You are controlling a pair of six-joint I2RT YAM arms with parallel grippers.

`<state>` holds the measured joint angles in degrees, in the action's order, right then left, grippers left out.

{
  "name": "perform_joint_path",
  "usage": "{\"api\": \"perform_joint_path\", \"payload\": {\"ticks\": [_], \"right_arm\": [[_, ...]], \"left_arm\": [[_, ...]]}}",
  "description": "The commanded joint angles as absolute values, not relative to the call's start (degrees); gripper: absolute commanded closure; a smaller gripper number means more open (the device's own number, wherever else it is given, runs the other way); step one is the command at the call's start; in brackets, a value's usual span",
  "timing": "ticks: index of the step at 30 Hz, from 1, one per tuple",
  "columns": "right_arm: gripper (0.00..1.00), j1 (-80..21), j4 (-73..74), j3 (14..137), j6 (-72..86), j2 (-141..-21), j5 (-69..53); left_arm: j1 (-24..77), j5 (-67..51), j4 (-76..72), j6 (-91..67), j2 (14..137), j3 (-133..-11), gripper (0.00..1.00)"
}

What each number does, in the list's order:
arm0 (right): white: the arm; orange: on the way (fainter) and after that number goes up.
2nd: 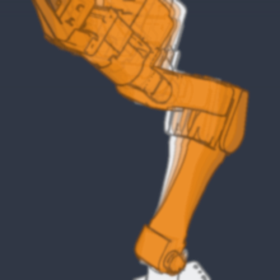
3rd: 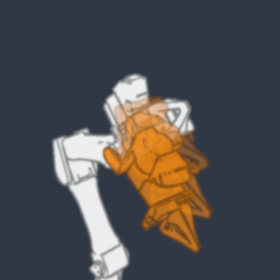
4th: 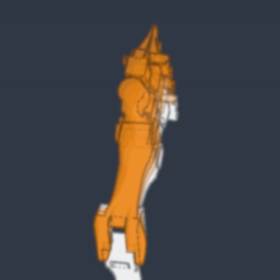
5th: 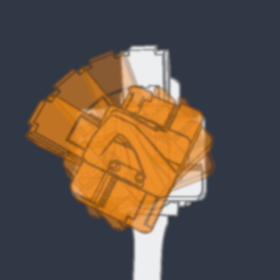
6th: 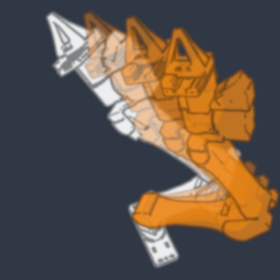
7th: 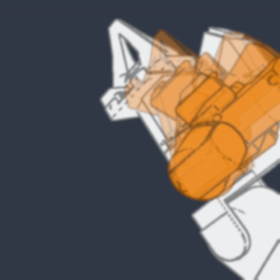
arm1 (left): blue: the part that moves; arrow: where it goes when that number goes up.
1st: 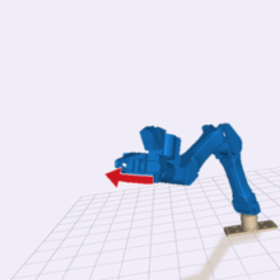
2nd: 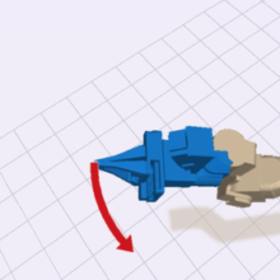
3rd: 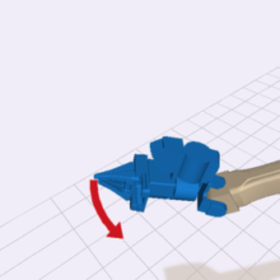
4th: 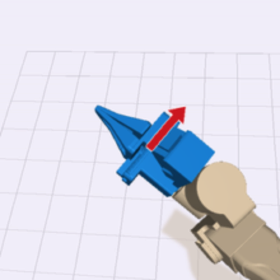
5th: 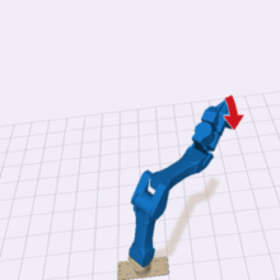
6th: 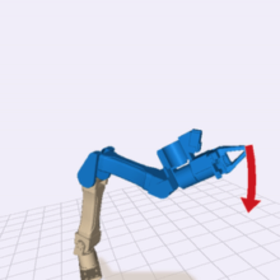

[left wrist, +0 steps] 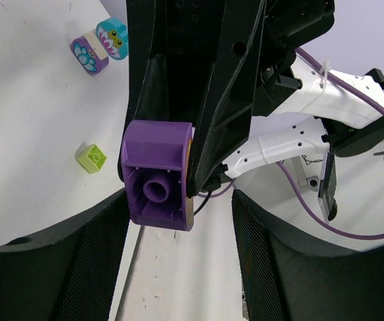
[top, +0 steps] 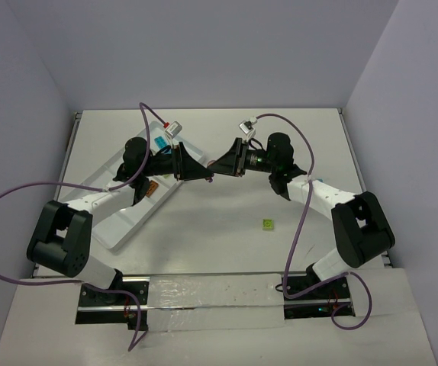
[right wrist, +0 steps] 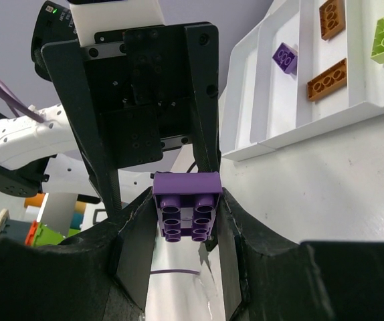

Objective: Sort the legos into containers by color

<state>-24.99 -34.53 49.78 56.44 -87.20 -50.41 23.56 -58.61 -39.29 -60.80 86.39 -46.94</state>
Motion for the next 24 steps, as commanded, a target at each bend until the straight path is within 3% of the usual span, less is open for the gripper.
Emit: {"api": "perform_joint_path", "payload": {"ticks": [1, 9, 11, 16, 21, 22, 23, 24], "right_arm": [[1.0, -25.4, -39.2, 51.5, 57.3, -86.9, -50.7], [1.0, -25.3, -40.3, 51.5, 58.2, -86.9, -50.1], [1.0, -25.2, -40.3, 51.6, 58.1, -86.9, -50.3], [1.0, -25.2, -40.5, 51.5, 58.4, -87.2, -50.7], [0.99, -25.1, -40.5, 51.3, 58.5, -87.4, -50.5], [0.92, -25.1, -40.5, 51.5, 58.6, -87.5, -50.4], [0.78, -25.0, -40.3, 51.6, 58.6, -87.5, -50.4], [0.55, -25.0, -40.1, 51.9, 58.6, -87.6, -50.4]], "left_arm": [[23.9, -59.8, -42.5, -60.1, 86.4, -47.3, 0.33], [23.9, -59.9, -43.0, -60.7, 86.5, -47.3, 0.31], [23.9, -59.7, -43.7, -61.1, 86.5, -47.1, 0.34], [23.9, -59.1, -44.4, -62.2, 86.6, -47.2, 0.61], [23.9, -59.1, -44.3, -62.8, 86.7, -47.6, 0.98], [23.9, -59.1, -43.9, -62.8, 86.7, -47.7, 0.99], [23.9, -58.9, -43.3, -62.6, 86.6, -47.8, 1.0], [23.9, -58.7, -42.4, -62.2, 86.4, -47.8, 1.0]]}}
